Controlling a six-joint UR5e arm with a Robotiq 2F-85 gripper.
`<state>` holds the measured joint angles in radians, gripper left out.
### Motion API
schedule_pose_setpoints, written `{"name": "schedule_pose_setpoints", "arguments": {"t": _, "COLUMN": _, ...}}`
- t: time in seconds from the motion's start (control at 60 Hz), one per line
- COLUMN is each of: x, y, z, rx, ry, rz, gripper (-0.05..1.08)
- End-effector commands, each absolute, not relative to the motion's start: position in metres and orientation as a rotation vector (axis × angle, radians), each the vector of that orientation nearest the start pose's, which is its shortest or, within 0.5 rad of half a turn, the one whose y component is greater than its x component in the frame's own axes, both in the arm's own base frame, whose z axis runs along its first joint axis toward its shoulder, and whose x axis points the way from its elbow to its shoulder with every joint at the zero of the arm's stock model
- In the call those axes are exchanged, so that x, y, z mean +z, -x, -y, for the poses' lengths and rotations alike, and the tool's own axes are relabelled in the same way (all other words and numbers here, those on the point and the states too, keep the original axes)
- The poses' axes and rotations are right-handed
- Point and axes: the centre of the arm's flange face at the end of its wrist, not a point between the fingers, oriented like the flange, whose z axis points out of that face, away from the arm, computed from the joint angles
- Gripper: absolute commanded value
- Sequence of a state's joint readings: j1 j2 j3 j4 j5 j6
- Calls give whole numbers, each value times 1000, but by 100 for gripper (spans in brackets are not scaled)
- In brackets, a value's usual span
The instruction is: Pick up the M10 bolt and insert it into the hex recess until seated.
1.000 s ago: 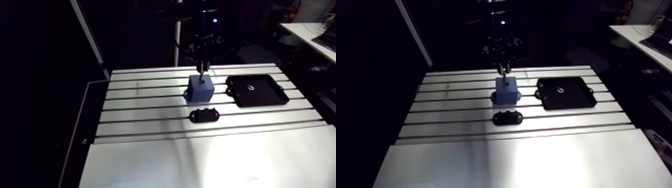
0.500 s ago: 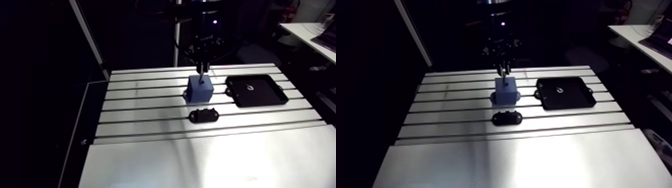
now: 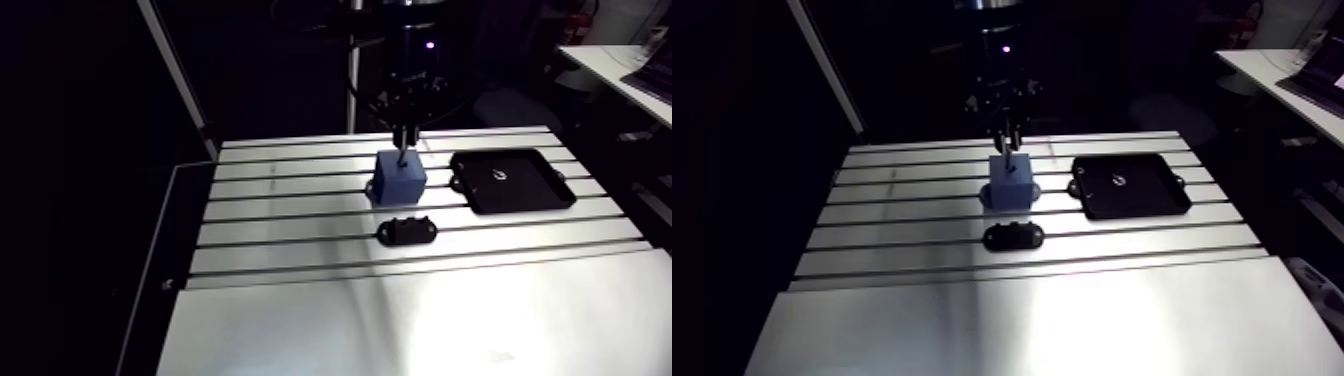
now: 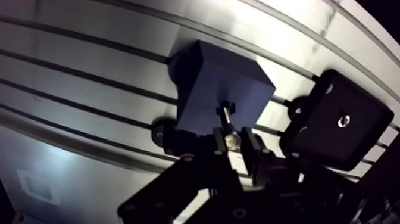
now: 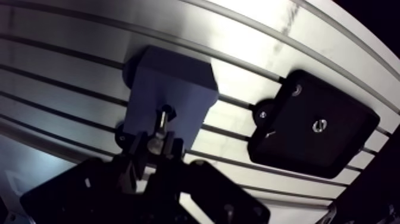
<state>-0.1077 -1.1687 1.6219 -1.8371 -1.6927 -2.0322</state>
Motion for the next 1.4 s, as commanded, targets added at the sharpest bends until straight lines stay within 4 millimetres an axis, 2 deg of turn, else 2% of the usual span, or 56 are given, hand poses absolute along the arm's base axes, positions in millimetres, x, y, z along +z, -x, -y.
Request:
{"name": "schedule_pose_setpoints", "arguments": {"t": 0.017, "x": 267, "y": 608, "z": 55, "rx": 95, "ry": 536, "rz": -2879, "gripper": 94}}
{"name": "schedule_pose_setpoints", "arguments": {"t": 1.4, "x": 261, "y": 607, "z": 54, "rx": 96, "ry": 536, "rz": -2879, "gripper": 94}}
